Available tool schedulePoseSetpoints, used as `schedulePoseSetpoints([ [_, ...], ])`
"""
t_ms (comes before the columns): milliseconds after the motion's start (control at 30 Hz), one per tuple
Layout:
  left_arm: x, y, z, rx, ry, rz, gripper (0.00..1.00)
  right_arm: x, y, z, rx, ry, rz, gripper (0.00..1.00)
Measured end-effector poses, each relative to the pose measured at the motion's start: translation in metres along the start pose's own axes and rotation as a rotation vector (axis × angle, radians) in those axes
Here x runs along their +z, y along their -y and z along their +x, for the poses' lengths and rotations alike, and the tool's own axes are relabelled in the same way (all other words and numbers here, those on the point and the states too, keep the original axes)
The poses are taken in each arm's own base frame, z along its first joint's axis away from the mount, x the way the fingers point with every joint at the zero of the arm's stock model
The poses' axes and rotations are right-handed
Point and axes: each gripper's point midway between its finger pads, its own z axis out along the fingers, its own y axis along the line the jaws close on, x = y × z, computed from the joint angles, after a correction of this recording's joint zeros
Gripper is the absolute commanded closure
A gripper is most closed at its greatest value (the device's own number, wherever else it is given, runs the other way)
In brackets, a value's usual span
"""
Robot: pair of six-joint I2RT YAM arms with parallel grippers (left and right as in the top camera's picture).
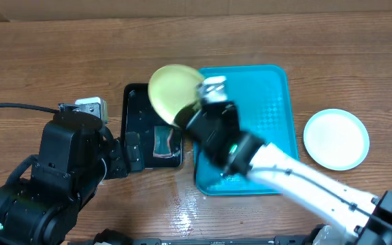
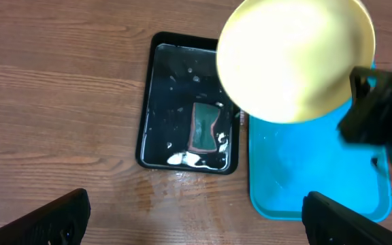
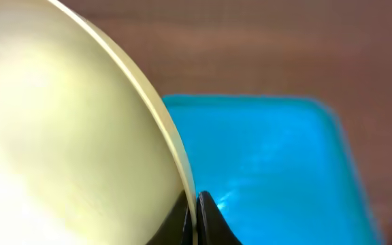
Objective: Clean dirty plates on tray and stack at the side
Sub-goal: 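Lift the yellow plate with the right gripper and tilt it over the black tray, then carry the yellow plate right and place it on the plate stack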
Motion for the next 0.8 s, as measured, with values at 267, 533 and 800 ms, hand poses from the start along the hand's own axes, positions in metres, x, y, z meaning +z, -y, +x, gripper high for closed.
schedulePoseSetpoints([
  [267, 0.0, 0.0, 0.0, 0.0, 0.0, 0.0, 0.0, 0.026, 0.033, 0.0, 0.338, -0.322, -0.255, 0.96],
  [533, 0.0, 0.0, 0.0, 0.0, 0.0, 0.0, 0.0, -0.02, 0.184, -0.033, 0.72, -0.306, -0.089, 0.96],
  [800, 0.0, 0.0, 0.0, 0.0, 0.0, 0.0, 0.0, -0.021, 0.35, 0.042, 1.083, -0.461, 0.327, 0.96],
])
